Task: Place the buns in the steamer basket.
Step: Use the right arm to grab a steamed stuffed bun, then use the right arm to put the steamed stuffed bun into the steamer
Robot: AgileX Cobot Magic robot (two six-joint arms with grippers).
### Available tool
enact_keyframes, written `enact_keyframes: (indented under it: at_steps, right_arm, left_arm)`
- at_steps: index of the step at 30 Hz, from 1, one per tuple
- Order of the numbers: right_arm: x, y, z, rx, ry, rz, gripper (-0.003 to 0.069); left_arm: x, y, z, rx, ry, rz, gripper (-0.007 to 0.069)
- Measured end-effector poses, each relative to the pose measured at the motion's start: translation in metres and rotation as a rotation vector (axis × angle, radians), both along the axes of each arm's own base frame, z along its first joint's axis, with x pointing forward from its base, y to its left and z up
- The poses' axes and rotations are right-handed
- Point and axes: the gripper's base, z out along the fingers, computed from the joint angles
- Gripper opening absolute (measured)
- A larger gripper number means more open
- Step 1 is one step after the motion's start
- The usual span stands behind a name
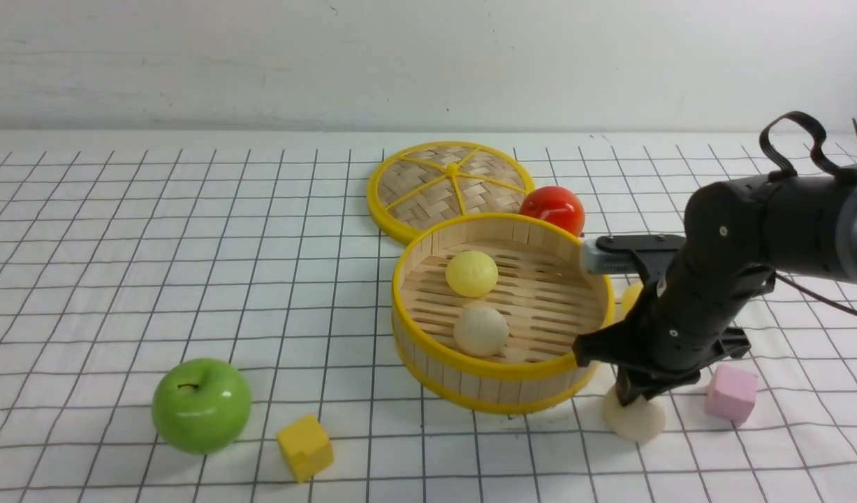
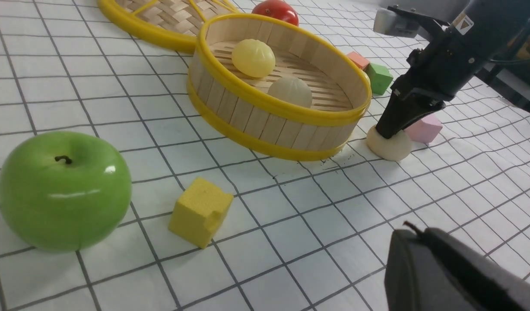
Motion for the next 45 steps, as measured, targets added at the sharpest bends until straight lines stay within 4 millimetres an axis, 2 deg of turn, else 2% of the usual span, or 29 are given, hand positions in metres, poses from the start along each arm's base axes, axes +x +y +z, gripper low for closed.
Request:
enact_keyframes:
  at_steps: [4, 14, 16, 19, 22, 26, 30, 31, 34, 38, 39, 40, 42, 45]
  right_arm:
    - [-0.002, -0.001, 0.005, -0.007, -0.006, 0.028, 0.0013]
    - [-0.015, -0.007, 0.039, -0.022, -0.044, 0.056, 0.0010]
    - [-0.021, -0.007, 0.054, -0.004, -0.074, 0.059, 0.0010]
    - [-0.027, 0.004, 0.080, 0.051, -0.175, 0.101, 0.0011]
    - [-0.018, 0.020, 0.091, 0.097, -0.276, 0.155, 0.0013]
    - [0.011, 0.035, 0.081, 0.114, -0.343, 0.167, 0.0017]
    - [0.040, 0.045, 0.047, 0.079, -0.321, 0.174, 0.0036]
    - [0.044, 0.047, 0.038, 0.070, -0.301, 0.177, 0.0052]
    - [0.049, 0.049, 0.026, 0.061, -0.277, 0.179, 0.0118]
    - [0.050, 0.050, 0.032, 0.070, -0.277, 0.176, 0.0287]
    - [0.050, 0.050, 0.033, 0.070, -0.275, 0.177, 0.0296]
    - [0.048, 0.050, 0.044, 0.081, -0.281, 0.177, 0.0372]
    - [0.046, 0.049, 0.057, 0.087, -0.295, 0.179, 0.0421]
    - [0.037, 0.042, 0.101, 0.101, -0.376, 0.183, 0.0479]
  left_arm:
    - [0.000, 0.000, 0.000, 0.000, 0.000, 0.000, 0.0018]
    - [0.000, 0.000, 0.000, 0.000, 0.000, 0.000, 0.0021]
    - [0.000, 0.000, 0.000, 0.000, 0.000, 0.000, 0.0021]
    - [0.000, 0.000, 0.000, 0.000, 0.000, 0.000, 0.0024]
    - [0.000, 0.000, 0.000, 0.000, 0.000, 0.000, 0.0029]
    - [0.000, 0.000, 0.000, 0.000, 0.000, 0.000, 0.0032]
    - [0.000, 0.000, 0.000, 0.000, 0.000, 0.000, 0.0036]
    - [0.000, 0.000, 0.000, 0.000, 0.000, 0.000, 0.0036]
    - [0.000, 0.000, 0.000, 0.000, 0.000, 0.000, 0.0036]
    - [0.000, 0.000, 0.000, 0.000, 0.000, 0.000, 0.0036]
    - [0.000, 0.000, 0.000, 0.000, 0.000, 0.000, 0.0036]
    - [0.000, 0.000, 0.000, 0.000, 0.000, 0.000, 0.0036]
    - [0.000, 0.000, 0.000, 0.000, 0.000, 0.000, 0.0036]
    - [0.000, 0.000, 0.000, 0.000, 0.000, 0.000, 0.0036]
